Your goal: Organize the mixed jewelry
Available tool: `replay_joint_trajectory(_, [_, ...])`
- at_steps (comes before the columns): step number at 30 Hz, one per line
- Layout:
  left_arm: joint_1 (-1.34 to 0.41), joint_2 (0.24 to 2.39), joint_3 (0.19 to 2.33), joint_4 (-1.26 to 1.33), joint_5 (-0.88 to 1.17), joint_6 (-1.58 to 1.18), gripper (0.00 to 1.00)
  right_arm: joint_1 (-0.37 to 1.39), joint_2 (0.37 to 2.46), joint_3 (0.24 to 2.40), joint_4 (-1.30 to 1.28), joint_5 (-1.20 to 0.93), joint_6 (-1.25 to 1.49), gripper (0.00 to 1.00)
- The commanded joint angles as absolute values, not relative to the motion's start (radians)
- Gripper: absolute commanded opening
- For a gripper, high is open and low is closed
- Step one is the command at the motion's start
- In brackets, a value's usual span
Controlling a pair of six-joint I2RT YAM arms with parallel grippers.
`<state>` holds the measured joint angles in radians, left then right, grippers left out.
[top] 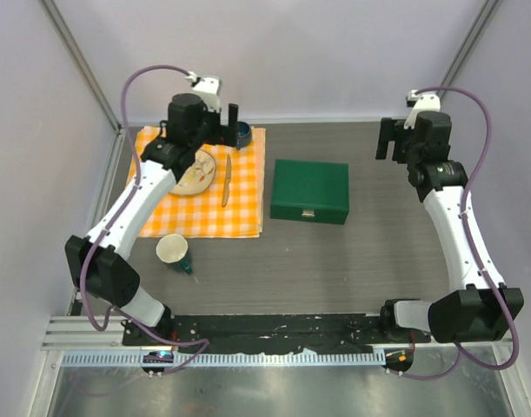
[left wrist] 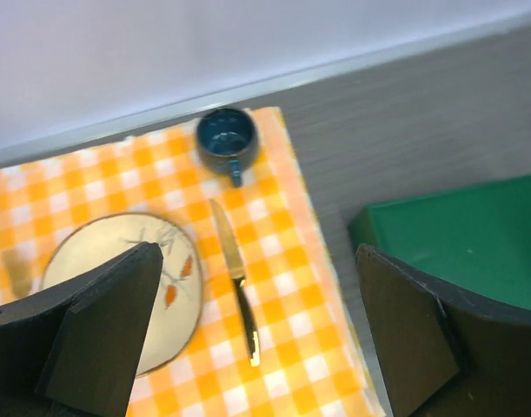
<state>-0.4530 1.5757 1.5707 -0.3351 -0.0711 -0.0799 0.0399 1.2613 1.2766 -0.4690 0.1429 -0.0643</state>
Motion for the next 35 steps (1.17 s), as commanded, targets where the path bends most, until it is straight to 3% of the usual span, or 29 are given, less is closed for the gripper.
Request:
replay_joint_trajectory(1, [-0.358,1.477,1.580,-0.362,-0.057,-0.111,1.00,0.021,1.273,1.406,-0.423,0.205,-0.034,1.00])
replay_joint_trajectory(8, [-0.200,1.373,1.582,-0.397,-0.051,-0.104,1.00,0.017,1.285,1.541,-0.410,0.249,-0.071,1.00])
replay_joint_trajectory(16, [-0.022,1.315,1.534,-0.384,0.061,-0.156,1.00,0.017,1.246,1.542,-0.302,0.235,-0.063,1.00])
replay_joint_trajectory(35, [0.026,1.310,1.463,-0.268,0.117,-0.192,1.00,0.018,1.276,1.499,-0.236,0.219,-0.072,0.99])
